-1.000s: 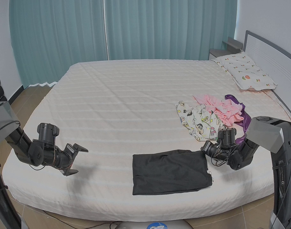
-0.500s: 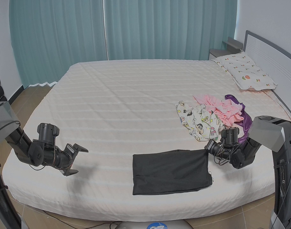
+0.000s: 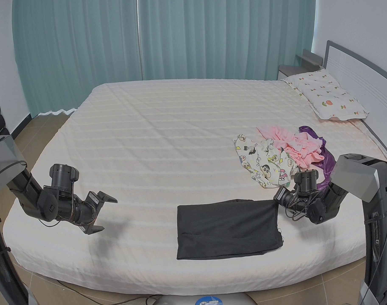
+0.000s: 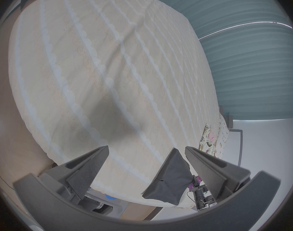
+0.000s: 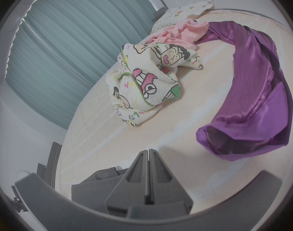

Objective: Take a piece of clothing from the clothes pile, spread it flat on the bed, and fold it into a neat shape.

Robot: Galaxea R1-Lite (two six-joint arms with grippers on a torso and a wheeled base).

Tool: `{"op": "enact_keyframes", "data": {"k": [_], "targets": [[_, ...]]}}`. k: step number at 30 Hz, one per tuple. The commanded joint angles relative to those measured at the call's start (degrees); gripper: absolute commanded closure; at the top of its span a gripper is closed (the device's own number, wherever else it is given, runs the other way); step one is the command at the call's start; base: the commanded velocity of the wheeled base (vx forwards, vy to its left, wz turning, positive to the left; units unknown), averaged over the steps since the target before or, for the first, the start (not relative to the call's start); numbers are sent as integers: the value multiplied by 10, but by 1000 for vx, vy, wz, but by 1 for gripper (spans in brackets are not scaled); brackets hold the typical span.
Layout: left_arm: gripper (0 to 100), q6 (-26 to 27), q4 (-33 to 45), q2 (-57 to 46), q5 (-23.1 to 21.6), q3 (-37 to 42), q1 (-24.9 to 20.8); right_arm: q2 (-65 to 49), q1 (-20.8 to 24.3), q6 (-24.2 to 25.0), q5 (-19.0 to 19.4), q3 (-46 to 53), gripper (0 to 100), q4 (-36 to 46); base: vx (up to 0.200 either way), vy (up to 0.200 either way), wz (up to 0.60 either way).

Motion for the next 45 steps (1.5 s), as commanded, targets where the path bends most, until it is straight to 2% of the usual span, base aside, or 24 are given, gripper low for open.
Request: {"op": "enact_keyframes", "data": {"k": [1, 14, 19, 20, 29, 36, 42, 45], "targets": [[0, 0, 0, 1, 0, 0, 0, 0, -1, 0, 0, -1, 0, -1, 0, 0, 0], [0, 0, 0, 2, 0, -1, 0, -55, 1, -1, 7, 72, 0, -8, 0, 0, 0], [0, 0, 0, 1, 0, -1, 0, -80, 9, -11, 40, 125, 0, -5, 0, 0, 0], [0, 0, 0, 2, 0, -2, 0, -80, 10, -22, 53, 134, 0, -5, 0, 0, 0], [0, -1, 0, 2, 0, -2, 0, -55, 14, -84, 64, 143, 0, -1, 0, 0, 0], [0, 0, 0, 2, 0, -2, 0, -46, 21, -112, 97, 143, 0, -2, 0, 0, 0], [0, 0, 0, 2, 0, -3, 0, -19, 46, -143, 98, 129, 0, -10, 0, 0, 0], [0, 0, 0, 2, 0, -3, 0, -21, 56, -141, 101, 129, 0, -11, 0, 0, 0]]}}
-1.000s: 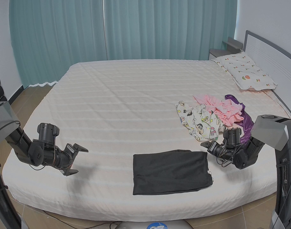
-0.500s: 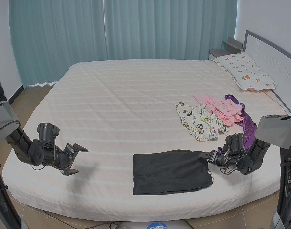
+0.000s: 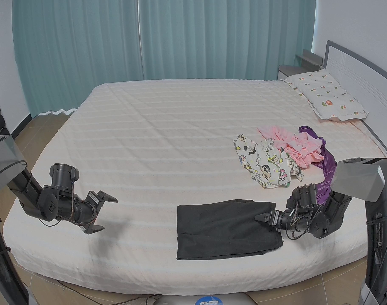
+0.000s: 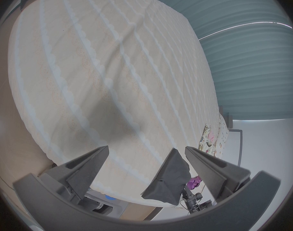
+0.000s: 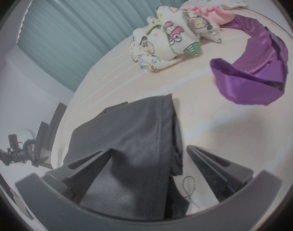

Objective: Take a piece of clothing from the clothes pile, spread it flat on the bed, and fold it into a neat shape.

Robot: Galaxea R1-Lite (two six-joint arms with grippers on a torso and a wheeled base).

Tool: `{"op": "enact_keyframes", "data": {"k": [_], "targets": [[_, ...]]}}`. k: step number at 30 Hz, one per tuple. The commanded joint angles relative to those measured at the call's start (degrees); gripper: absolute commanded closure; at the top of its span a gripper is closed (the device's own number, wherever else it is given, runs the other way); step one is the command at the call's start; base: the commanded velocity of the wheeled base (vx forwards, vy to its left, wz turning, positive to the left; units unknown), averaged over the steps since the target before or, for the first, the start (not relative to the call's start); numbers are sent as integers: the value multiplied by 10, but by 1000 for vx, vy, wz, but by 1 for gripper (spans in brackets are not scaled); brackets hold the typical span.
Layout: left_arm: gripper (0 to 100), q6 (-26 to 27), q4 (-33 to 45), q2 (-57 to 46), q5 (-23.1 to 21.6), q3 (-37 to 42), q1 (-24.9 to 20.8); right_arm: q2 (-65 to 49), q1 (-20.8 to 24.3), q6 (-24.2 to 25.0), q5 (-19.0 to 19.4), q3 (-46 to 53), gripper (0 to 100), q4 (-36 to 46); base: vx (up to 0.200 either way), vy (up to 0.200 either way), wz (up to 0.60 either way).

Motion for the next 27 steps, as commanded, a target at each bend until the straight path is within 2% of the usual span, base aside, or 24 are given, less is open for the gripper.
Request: {"op": "enact_keyframes", "data": {"k": [1, 5, 11, 12, 23, 27], "targets": [[0, 0, 0, 1, 0, -1, 0, 11, 17, 2, 5, -3, 0, -1, 0, 0, 0], [0, 0, 0, 1, 0, -1, 0, 9, 25, 2, 20, -2, 0, -1, 0, 0, 0], [0, 0, 0, 1, 0, -2, 0, 13, 32, 2, 19, -4, 0, -13, 0, 0, 0], [0, 0, 0, 2, 0, -2, 0, 14, 35, 2, 18, -4, 100, -13, 0, 0, 0], [0, 0, 0, 2, 0, -1, 0, 1, 34, 9, 21, 4, 100, -13, 0, 0, 0], [0, 1, 0, 2, 0, 1, 0, -31, 30, 57, 26, 19, 100, -12, 0, 0, 0]]}}
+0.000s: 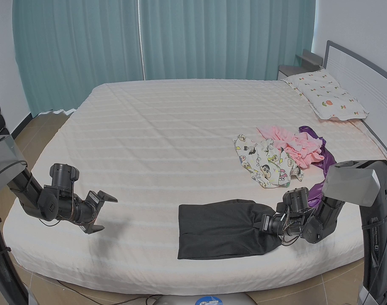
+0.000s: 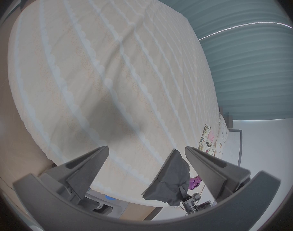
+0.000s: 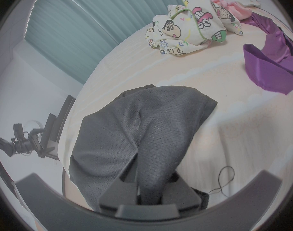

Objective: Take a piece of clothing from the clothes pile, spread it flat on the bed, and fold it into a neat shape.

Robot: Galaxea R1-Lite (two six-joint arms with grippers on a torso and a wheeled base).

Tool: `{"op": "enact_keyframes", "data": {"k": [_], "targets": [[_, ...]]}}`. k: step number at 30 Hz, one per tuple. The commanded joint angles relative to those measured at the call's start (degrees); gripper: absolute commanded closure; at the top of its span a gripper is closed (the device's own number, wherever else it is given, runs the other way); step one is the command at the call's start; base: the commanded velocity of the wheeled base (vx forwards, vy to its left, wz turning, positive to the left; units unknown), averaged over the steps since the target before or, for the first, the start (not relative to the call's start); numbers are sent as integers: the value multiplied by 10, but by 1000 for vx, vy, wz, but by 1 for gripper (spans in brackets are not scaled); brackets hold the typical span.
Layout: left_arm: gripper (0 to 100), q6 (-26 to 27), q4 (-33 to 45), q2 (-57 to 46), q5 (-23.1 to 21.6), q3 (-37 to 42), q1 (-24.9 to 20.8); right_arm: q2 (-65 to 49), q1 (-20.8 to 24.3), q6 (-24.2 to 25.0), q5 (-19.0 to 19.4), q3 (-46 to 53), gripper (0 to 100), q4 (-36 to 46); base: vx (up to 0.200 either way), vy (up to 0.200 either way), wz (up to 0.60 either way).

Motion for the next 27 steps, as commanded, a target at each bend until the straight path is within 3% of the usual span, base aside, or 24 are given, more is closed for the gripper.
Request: {"op": "enact_keyframes", "data": {"k": [1, 7, 11, 14, 27], "targets": [[0, 0, 0, 1, 0, 2, -1, -37, -6, 29, 6, 17, 100, 1, 0, 0, 0], [0, 0, 0, 1, 0, 2, 0, -54, -30, 30, 19, 33, 100, 0, 0, 0, 0], [0, -1, 0, 1, 0, 1, -1, -56, -31, 30, 23, 38, 100, -1, 0, 0, 0], [0, -1, 0, 0, 0, 1, -1, -60, -31, 30, 23, 39, 100, -1, -200, 0, 0], [0, -1, 0, 1, 0, 0, 0, -74, -39, 30, 29, 51, 100, -2, 0, 0, 0]]}}
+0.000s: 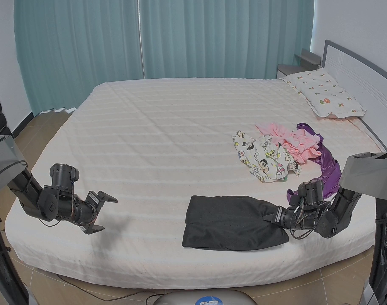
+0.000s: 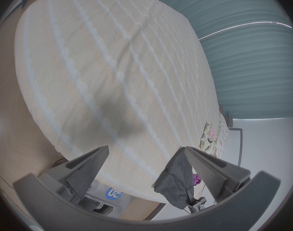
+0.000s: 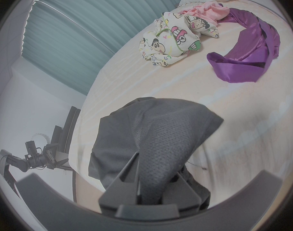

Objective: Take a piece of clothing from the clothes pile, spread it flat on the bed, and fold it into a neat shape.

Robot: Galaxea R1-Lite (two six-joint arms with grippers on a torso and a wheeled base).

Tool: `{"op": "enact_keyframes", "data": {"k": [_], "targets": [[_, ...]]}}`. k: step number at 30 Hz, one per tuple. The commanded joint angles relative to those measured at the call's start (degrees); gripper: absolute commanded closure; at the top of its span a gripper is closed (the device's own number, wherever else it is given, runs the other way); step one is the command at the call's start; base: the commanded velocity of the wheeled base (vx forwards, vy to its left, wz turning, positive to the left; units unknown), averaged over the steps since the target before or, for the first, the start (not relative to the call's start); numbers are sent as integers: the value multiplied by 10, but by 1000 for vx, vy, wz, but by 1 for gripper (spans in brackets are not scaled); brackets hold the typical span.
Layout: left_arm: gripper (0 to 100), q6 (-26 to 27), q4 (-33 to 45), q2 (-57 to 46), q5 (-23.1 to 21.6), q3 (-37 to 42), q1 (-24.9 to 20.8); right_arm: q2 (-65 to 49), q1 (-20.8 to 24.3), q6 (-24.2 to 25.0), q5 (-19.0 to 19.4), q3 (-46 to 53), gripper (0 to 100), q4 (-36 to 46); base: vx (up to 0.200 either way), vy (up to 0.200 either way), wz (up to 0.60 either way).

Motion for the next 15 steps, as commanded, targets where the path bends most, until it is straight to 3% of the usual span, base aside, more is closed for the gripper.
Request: {"op": "enact_keyframes", "data": {"k": [1, 8, 15], "targets": [[0, 0, 0, 1, 0, -2, 0, -3, -3, 0, 0, -2, 100, -2, 0, 0, 0], [0, -4, 1, 1, 0, -4, 0, 4, -14, 3, -1, -8, 100, -23, 0, 0, 0], [0, -3, 1, 1, 1, -4, 0, 3, -16, 3, -1, -8, 100, -23, 0, -200, 0]]}}
